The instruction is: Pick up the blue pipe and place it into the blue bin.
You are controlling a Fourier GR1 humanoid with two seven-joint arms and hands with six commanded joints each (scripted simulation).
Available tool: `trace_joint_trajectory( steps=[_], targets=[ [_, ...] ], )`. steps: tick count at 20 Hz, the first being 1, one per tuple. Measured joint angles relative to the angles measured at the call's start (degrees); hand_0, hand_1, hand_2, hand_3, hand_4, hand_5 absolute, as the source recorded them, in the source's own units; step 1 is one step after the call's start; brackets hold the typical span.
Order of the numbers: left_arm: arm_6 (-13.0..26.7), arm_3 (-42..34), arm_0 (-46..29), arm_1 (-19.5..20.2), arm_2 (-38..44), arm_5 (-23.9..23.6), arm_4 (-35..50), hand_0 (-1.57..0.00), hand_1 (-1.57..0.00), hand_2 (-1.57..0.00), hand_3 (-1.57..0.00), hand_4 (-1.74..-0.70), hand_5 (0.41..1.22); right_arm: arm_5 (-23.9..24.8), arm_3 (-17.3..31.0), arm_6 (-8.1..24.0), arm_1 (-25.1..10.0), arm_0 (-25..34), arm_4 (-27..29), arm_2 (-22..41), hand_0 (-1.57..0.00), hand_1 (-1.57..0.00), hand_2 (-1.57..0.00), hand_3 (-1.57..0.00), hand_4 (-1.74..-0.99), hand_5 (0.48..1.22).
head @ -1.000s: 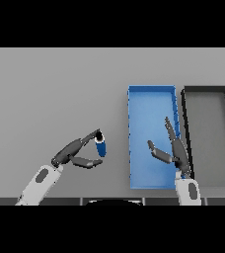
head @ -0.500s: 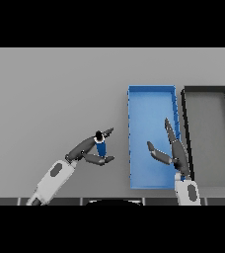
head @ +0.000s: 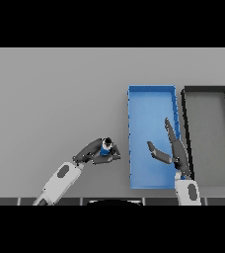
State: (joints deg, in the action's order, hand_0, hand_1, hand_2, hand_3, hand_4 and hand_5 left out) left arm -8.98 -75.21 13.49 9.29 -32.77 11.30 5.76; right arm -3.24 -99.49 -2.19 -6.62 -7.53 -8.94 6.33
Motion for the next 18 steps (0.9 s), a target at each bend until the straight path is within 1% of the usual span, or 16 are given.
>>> trace_joint_trajectory(
  steps=[1, 2, 3, 4, 6, 7, 8, 10, 12, 13, 14, 16, 17, 18],
  targets=[
    [-1.28, -0.08, -0.30, 0.24, -0.22, -0.67, -0.50, -1.29, -1.34, -1.35, -1.27, -1.65, 1.125, -0.13, 0.50, 0.23, -0.82, 0.46, 0.47, -0.89, 0.00, 0.00, 0.00, 0.00, -1.191, 0.602],
    [-2.54, 0.50, -0.02, 0.11, -0.19, -1.42, -1.02, -1.35, -1.38, -1.40, -1.32, -1.67, 1.144, -0.03, -0.07, -1.17, -0.26, -0.19, 0.18, -0.29, 0.00, 0.00, 0.00, 0.00, -1.190, 0.600],
    [-3.03, 0.54, -0.12, -0.17, -0.44, -1.64, -1.13, -1.39, -1.42, -1.43, -1.35, -1.68, 1.160, 0.03, -0.41, -0.12, -0.08, 0.65, 0.44, -0.29, 0.00, 0.00, 0.00, 0.00, -1.192, 0.602],
    [-3.13, -0.66, -0.87, -0.16, -0.65, -1.90, -1.01, -1.43, -1.45, -1.46, -1.38, -1.69, 1.172, -0.19, -0.23, 0.36, -0.29, 0.24, 0.21, -0.14, 0.00, 0.00, 0.00, 0.00, -1.189, 0.601],
    [-2.65, -2.46, 0.17, -1.03, 0.14, -3.46, -0.37, -1.48, -1.49, -1.50, -1.42, -1.71, 1.190, 0.10, 0.25, 0.73, -0.09, 0.59, -0.26, -0.02, 0.00, 0.00, 0.00, 0.00, -1.187, 0.603],
    [-3.21, -4.44, -0.32, -1.24, -0.23, -3.89, -0.26, -1.50, -1.51, -1.51, -1.44, -1.72, 1.196, 0.27, 0.45, 0.87, -0.23, 0.93, -0.56, -0.07, 0.00, 0.00, 0.00, 0.00, -1.187, 0.605],
    [-2.13, -5.12, 0.41, -1.58, 0.05, -4.15, 0.22, -1.51, -1.52, -1.52, -1.45, -1.72, 1.201, 0.13, 0.21, -0.14, -0.23, 0.42, -0.77, 0.21, 0.00, 0.00, 0.00, 0.00, -1.183, 0.606],
    [-1.97, -8.07, 0.70, -1.27, -0.15, -3.84, 0.88, -1.53, -1.54, -1.54, -1.46, -1.73, 1.208, 0.38, 0.94, 0.03, -0.63, 0.86, -0.67, -0.47, 0.00, 0.00, 0.00, 0.00, -1.172, 0.603],
    [-0.40, -10.20, 0.94, -1.85, -0.86, -3.79, 1.25, -1.55, -1.55, -1.55, -1.48, -1.73, 1.213, 0.58, 0.67, -1.49, -0.47, -0.12, -1.13, -0.21, 0.00, 0.00, 0.00, 0.00, -1.157, 0.600],
    [0.29, -12.14, 0.81, -1.42, -1.09, -3.93, 1.24, -1.55, -1.55, -1.56, -1.48, -1.73, 1.214, 0.61, 0.42, -0.94, -0.77, 0.10, -0.81, -0.61, 0.00, 0.00, 0.00, 0.00, -1.149, 0.599],
    [2.68, -12.69, 1.92, -1.81, -1.17, -4.18, 1.28, -1.56, -1.56, -1.56, -1.49, -1.74, 1.216, 0.54, 0.73, -0.54, -0.95, 0.76, -0.53, -0.94, 0.00, 0.00, 0.00, 0.00, -1.144, 0.601],
    [5.07, -14.03, 2.57, -1.59, -1.24, -4.29, 1.38, -1.56, -1.56, -1.56, -1.49, -1.74, 1.218, 0.08, 0.54, -1.85, -1.27, 0.16, -0.36, -0.92, 0.00, 0.00, 0.00, 0.00, -1.136, 0.604],
    [5.50, -14.68, 2.11, -1.44, -1.72, -4.22, 1.24, -1.56, -1.56, -1.56, -1.49, -1.74, 1.218, 0.07, 0.83, -2.13, -1.57, 0.27, -0.32, -1.20, 0.00, 0.00, 0.00, 0.00, -1.133, 0.606],
    [5.90, -14.92, 2.34, -1.61, -1.99, -4.34, 0.89, -1.56, -1.57, -1.57, -1.50, -1.74, 1.219, 0.13, 0.37, -3.22, -1.55, -0.30, -0.73, -0.89, 0.00, 0.00, 0.00, 0.00, -1.128, 0.605]
  ],
)
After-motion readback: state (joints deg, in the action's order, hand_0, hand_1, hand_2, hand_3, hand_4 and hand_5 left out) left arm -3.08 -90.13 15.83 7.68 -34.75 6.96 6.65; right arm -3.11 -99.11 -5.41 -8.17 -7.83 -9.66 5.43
